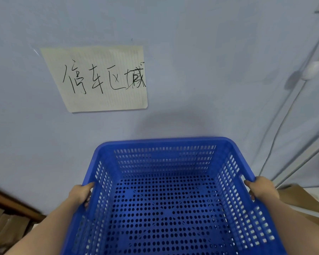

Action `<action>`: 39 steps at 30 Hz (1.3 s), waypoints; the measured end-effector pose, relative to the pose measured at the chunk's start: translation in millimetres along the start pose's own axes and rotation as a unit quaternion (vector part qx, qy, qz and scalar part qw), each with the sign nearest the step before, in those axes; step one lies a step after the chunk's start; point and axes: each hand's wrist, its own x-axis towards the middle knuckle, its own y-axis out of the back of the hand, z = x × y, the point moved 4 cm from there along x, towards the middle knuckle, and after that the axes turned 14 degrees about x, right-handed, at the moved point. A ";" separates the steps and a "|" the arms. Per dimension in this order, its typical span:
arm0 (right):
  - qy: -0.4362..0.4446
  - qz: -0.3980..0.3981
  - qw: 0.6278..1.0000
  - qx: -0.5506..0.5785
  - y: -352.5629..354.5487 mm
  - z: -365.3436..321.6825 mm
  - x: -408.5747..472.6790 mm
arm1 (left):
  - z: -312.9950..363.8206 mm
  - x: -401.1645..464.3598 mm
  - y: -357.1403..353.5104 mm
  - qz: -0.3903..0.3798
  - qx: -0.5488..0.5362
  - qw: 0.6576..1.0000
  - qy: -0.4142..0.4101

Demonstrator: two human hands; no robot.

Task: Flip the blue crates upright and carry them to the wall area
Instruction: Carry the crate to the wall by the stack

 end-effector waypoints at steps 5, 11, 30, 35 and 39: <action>-0.003 -0.008 1.000 -0.016 -5.7 -5.3 12.0 | -2.8 6.8 -9.0 0.000 -0.003 1.000 0.014; -0.006 -0.026 1.000 -0.004 -7.7 -7.5 22.1 | 3.1 8.5 -8.2 -0.015 -0.006 1.000 0.026; -0.009 -0.020 1.000 0.015 -8.7 2.4 14.9 | 1.0 8.4 -10.0 0.000 0.029 0.999 0.028; -0.030 -0.018 0.999 0.018 -12.5 9.2 14.5 | -2.9 12.3 -11.7 0.006 0.021 0.999 0.026; -0.031 -0.001 0.999 0.010 -13.6 11.3 15.5 | -7.6 13.1 -11.8 0.015 0.031 0.999 0.019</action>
